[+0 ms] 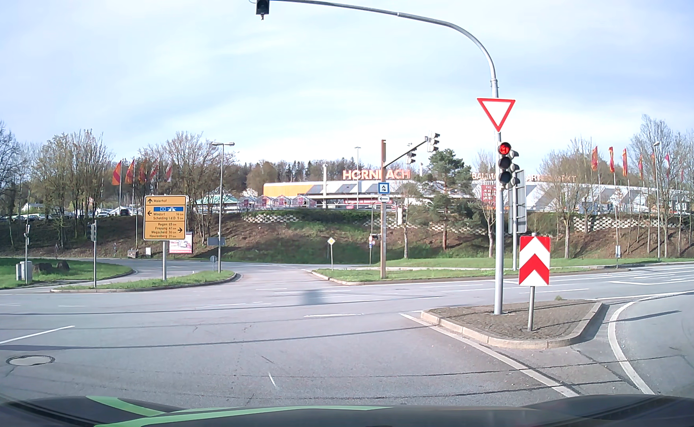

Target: Follow the waypoints while adhering to traffic rules and regulations

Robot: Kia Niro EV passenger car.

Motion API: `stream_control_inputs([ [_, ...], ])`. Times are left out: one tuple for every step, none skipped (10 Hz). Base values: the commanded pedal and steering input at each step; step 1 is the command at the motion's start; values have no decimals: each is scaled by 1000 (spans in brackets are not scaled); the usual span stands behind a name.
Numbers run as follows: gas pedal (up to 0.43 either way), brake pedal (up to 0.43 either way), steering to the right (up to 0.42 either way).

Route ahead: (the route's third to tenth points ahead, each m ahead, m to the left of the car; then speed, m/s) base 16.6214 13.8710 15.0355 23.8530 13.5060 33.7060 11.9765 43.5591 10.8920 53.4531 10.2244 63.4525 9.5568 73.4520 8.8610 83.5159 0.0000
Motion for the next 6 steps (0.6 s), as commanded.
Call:
stream_control_inputs([
  [0,390,-2],
  [0,390,-2],
  [0,390,-2],
  [0,390,-2],
  [0,390,-2],
  [0,390,-2],
])
